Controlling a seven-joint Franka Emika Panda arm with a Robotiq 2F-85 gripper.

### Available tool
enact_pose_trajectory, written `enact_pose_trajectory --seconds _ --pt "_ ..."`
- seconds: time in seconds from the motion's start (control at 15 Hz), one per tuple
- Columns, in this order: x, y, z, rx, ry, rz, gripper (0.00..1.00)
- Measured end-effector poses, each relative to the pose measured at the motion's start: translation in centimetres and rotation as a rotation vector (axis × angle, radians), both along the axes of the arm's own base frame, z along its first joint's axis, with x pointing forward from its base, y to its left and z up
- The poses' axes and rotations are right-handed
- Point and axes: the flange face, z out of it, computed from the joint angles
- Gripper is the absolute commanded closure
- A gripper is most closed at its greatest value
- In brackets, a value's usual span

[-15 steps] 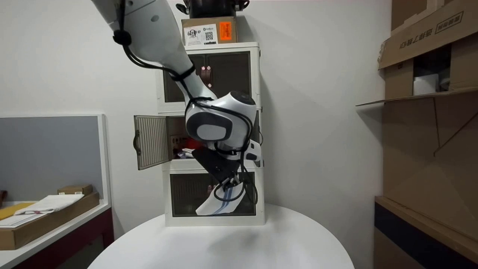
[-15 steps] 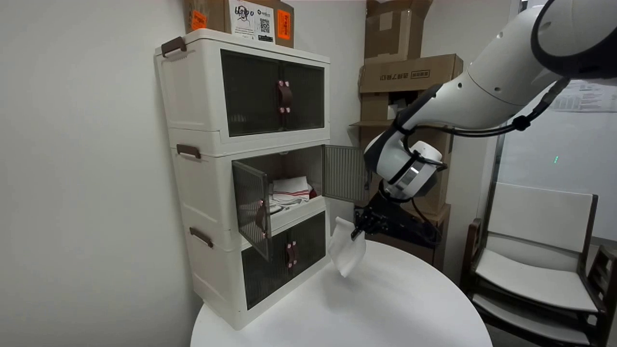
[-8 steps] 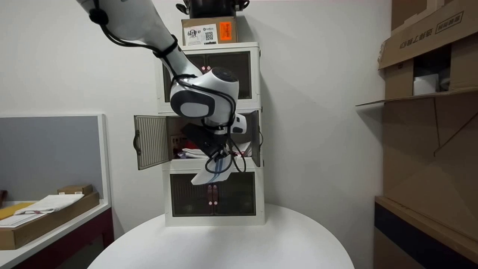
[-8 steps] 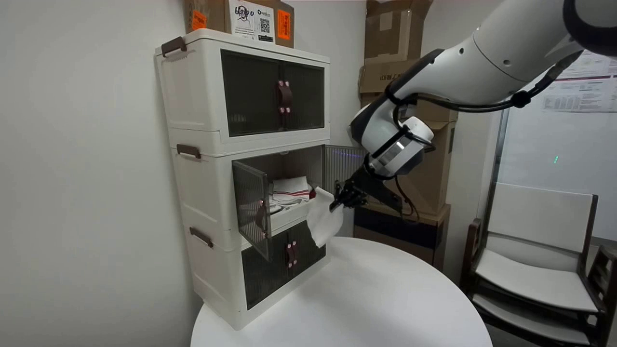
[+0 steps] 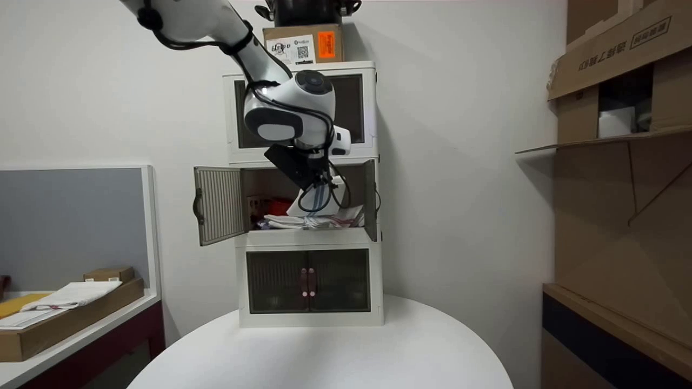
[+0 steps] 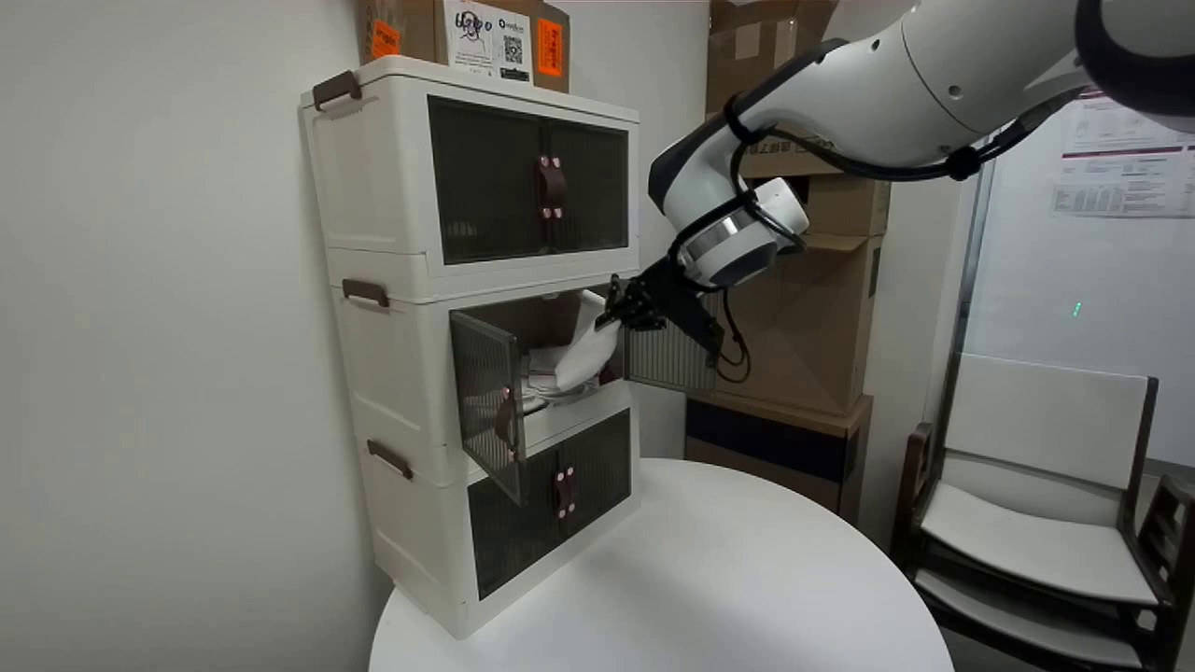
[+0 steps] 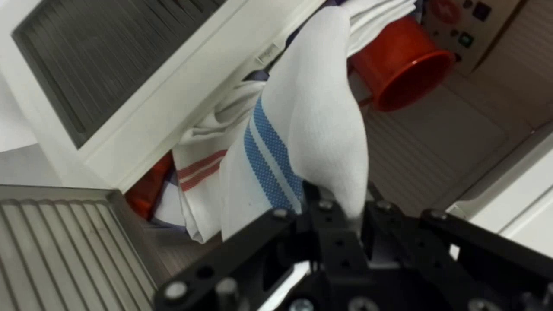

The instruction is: Pick up the cloth and put it in the cabinet

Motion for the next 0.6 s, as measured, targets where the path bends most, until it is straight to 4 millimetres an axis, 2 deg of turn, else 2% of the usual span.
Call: enact_pose_trajectory --seconds 0.07,0.13,0.33,0.53,0.6 --pt "0.6 0.1 0.3 0.02 -0.01 -0.002 0.97" --pt "1.1 0.2 0.4 0.042 -0.014 0.002 0.89" --pt "2.6 0.2 -0.1 0.097 -0.007 0.033 0.89" --pt "3.1 0.0 -0.3 0.102 -0.007 0.033 0.89" --pt "3.1 0.0 -0.2 0.102 -0.008 0.033 0.97"
